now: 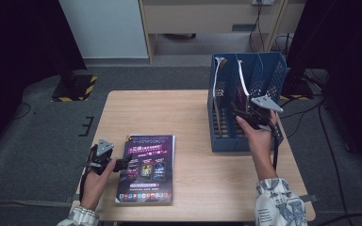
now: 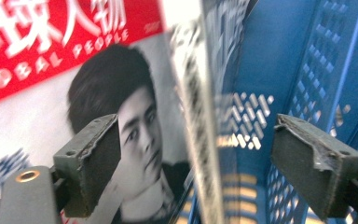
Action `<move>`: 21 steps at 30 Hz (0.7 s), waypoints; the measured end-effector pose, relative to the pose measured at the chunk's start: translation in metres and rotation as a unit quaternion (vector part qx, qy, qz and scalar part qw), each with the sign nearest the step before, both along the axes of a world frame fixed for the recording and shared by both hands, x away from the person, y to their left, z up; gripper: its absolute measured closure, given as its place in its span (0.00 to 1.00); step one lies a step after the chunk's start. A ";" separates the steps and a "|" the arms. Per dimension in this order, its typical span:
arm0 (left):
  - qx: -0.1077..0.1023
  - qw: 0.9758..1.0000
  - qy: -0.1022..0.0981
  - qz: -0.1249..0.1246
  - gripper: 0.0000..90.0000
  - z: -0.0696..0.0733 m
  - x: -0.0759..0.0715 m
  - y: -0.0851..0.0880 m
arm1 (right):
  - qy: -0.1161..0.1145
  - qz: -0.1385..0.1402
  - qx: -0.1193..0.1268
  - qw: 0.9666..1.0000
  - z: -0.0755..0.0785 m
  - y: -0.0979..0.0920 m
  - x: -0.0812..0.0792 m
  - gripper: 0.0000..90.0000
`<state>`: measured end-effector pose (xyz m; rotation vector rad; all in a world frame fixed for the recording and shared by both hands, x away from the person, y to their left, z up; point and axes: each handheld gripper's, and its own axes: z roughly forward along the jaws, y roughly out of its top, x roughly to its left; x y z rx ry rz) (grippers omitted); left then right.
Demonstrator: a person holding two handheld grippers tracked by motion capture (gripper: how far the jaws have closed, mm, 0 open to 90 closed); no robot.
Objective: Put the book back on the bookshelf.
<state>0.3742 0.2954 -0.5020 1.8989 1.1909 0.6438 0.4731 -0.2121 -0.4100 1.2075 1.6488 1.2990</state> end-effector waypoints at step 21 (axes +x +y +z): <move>0.000 1.000 0.000 -0.005 0.05 0.000 0.000 -0.001 | 0.013 0.020 0.007 1.000 -0.013 -0.009 -0.042 0.10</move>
